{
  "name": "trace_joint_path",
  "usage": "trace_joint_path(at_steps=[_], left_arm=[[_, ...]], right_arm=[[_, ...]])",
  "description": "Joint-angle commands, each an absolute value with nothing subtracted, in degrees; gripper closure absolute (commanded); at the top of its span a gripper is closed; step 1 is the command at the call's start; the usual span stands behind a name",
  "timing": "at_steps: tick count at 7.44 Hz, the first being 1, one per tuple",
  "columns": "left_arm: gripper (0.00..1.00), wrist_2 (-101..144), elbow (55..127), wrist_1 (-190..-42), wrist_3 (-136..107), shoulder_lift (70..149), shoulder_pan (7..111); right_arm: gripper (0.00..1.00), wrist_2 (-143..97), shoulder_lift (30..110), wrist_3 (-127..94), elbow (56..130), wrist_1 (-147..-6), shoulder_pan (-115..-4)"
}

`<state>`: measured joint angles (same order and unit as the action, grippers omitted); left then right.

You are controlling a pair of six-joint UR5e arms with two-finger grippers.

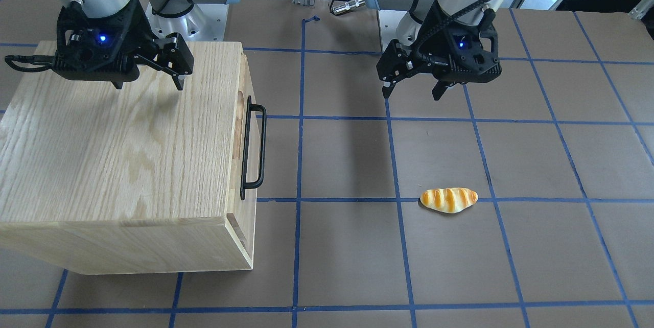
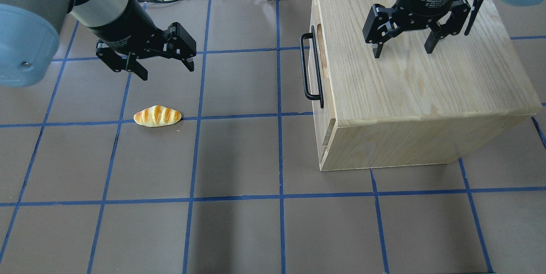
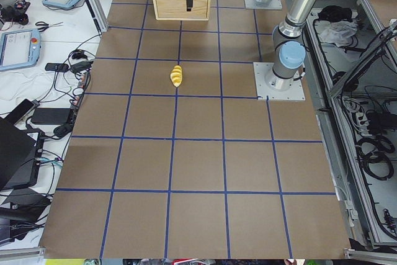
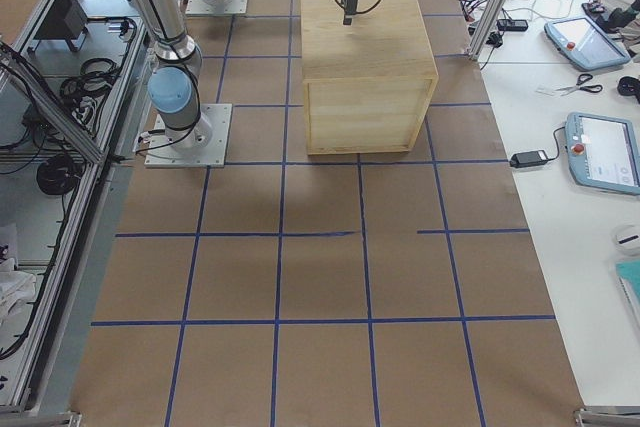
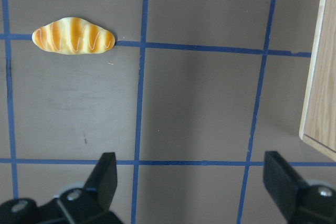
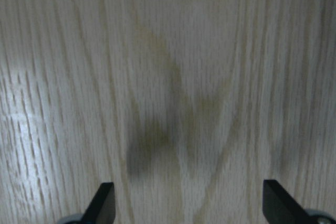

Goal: Open upper drawer
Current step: 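Move the left gripper toward the black drawer handle on the wooden cabinet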

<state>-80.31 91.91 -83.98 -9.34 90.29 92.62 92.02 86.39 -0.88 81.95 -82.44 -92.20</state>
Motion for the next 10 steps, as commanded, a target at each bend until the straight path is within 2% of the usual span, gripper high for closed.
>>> trace_joint_path(at_steps=[1,5,10], left_arm=[[0.0,-72.5,91.9,-73.0,-16.1,95.6,96.6],[0.0,-63.8,91.7,-55.0,-22.0,103.6,103.4],[0.0,-63.6,92.5,-54.6,-20.5,108.0,105.2]], right_arm=[[0.0,92.0,86.4,-0.9,81.9,-82.4,-92.2],[0.0,92.0,86.4,-0.9,82.0,-82.4,-92.2],[0.0,92.0,86.4,-0.8,82.0,-82.4,-92.2]])
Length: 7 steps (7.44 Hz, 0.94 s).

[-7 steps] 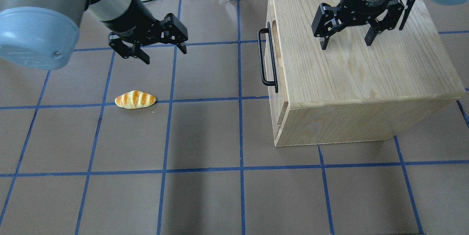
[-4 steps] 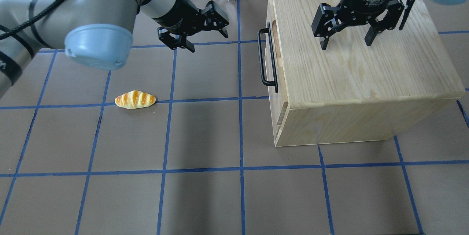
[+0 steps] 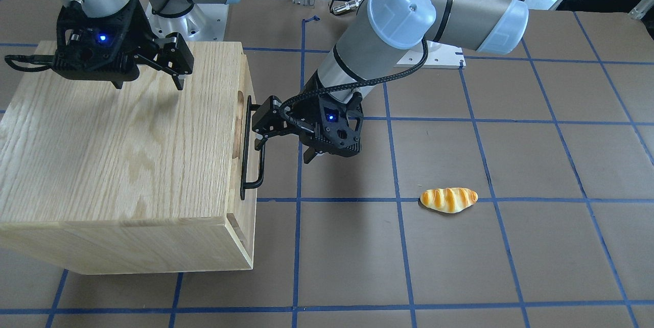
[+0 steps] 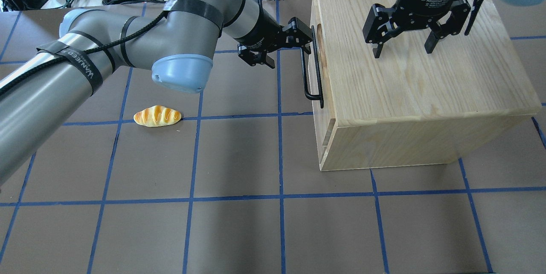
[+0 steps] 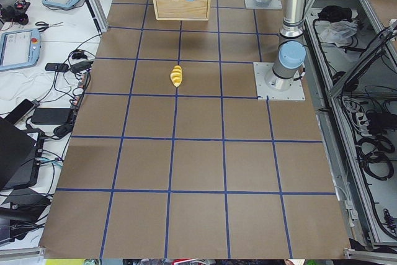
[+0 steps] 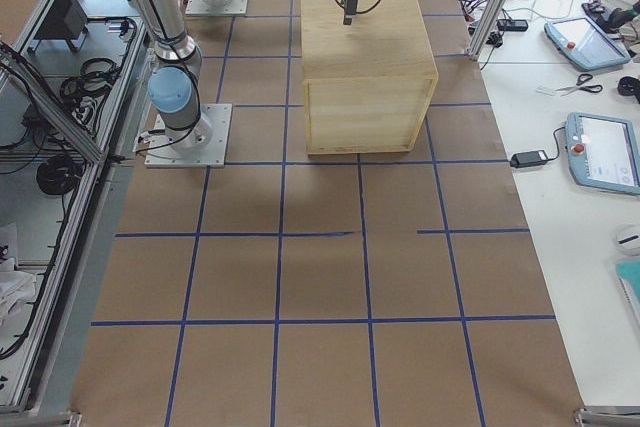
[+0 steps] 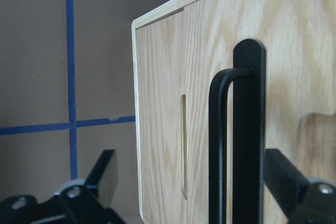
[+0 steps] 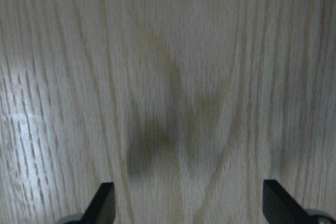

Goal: Open upper drawer
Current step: 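Grasp the black handle with the left gripper and pull the drawer outward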

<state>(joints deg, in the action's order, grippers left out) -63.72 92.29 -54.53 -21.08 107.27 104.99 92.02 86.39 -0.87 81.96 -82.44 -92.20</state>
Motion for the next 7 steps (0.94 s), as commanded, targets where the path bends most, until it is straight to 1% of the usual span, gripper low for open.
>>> trace_joint_path(at_steps=[1,2,3,4,7], left_arm=[[0.0,-63.6,92.5,-54.6,-20.4,108.7,105.5],[0.06,-63.7,92.5,-54.6,-20.4,108.9,105.6],[0.22,-63.8,92.5,-54.6,-20.0,108.8,105.6],[0.25,-63.8,92.7,-54.6,-19.6,108.5,105.6],[0.25,-64.7,95.5,-55.2,-19.6,106.3,102.6]], right_arm=[[0.0,92.0,86.4,-0.9,81.9,-82.4,-92.2],[0.0,92.0,86.4,-0.9,82.0,-82.4,-92.2],[0.0,92.0,86.4,-0.8,82.0,-82.4,-92.2],[0.0,92.0,86.4,-0.9,81.9,-82.4,-92.2],[0.0,92.0,86.4,-0.9,82.0,-82.4,-92.2]])
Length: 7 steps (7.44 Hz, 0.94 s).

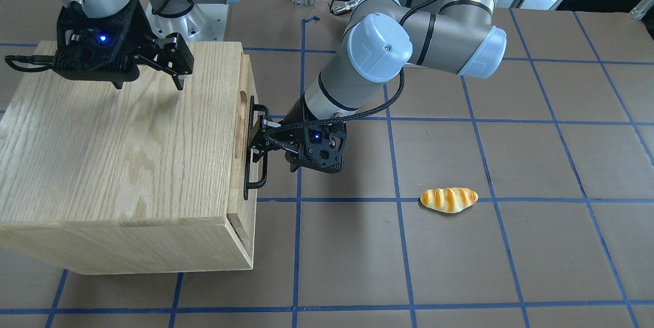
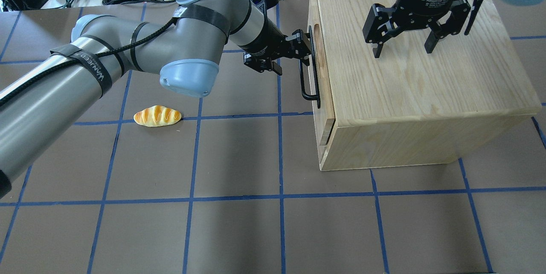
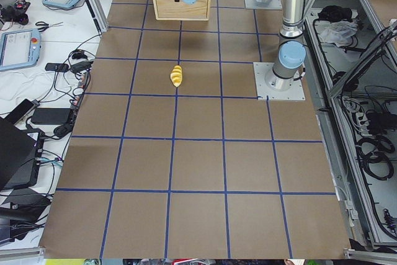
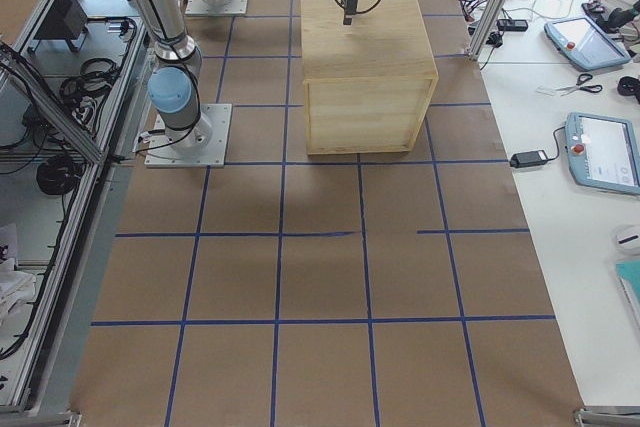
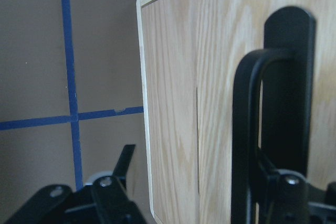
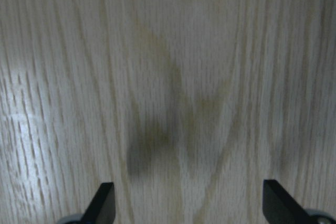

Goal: Open upper drawer
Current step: 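Grasp the black handle with the left gripper and pull the drawer outward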

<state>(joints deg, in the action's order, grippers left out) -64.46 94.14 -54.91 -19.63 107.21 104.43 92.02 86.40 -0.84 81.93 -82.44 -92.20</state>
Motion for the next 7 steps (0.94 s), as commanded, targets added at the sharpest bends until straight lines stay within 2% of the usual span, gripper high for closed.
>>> trace_joint_path(at_steps=[1,7], left_arm=[[0.25,-64.7,95.6,-55.5,-19.6,105.4,100.6],[0.25,-68.8,97.1,-64.5,-10.4,101.9,91.7]], right_arm=[[0.0,92.0,86.4,-0.9,82.0,-82.4,-92.2],[0.0,92.0,86.4,-0.9,82.0,-82.4,-92.2]])
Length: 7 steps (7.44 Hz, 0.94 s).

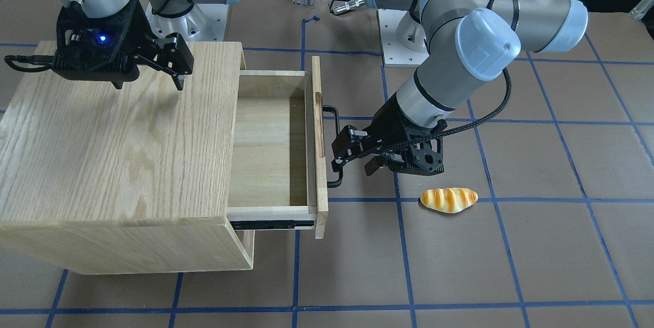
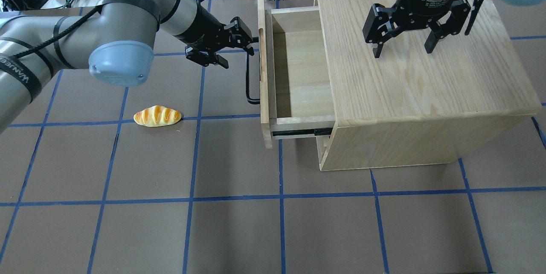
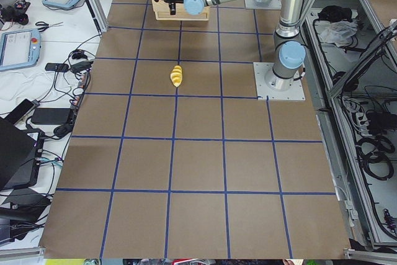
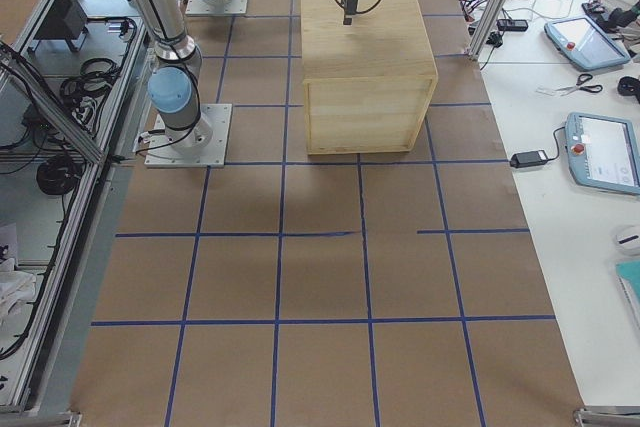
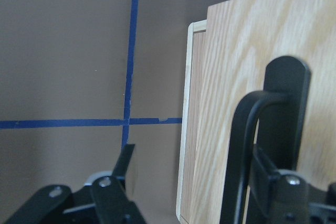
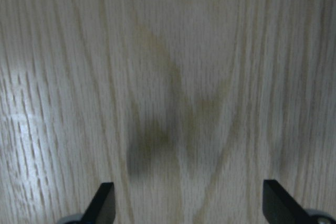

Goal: Open upper drawer
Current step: 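Grasp the black handle with the left gripper and pull the drawer outward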

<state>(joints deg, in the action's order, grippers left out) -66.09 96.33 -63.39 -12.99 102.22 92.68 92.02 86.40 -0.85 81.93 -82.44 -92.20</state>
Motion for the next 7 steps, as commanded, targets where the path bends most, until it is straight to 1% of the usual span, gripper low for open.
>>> trace_joint_path(at_steps=[1,4,5,6,7], left_arm=[[0.24,-69.9,97.2,-64.6,-10.0,101.8,90.6],[0.19,-70.9,96.0,-69.6,-8.1,100.5,87.0],[0.12,-71.8,95.4,-72.1,-8.1,99.4,86.6],[0.0,-71.8,94.4,-74.9,-8.1,98.0,86.6],[0.0,-71.9,92.3,-79.8,-8.1,96.3,86.7]], right_arm=[[0.0,92.0,86.4,-0.8,82.0,-82.4,-92.2],[0.0,92.0,86.4,-0.9,81.9,-82.4,-92.2],[0.0,92.0,86.4,-0.9,81.9,-82.4,-92.2],[0.0,92.0,86.4,-0.9,81.9,-82.4,-92.2],[0.0,92.0,86.4,-0.9,81.9,-82.4,-92.2]])
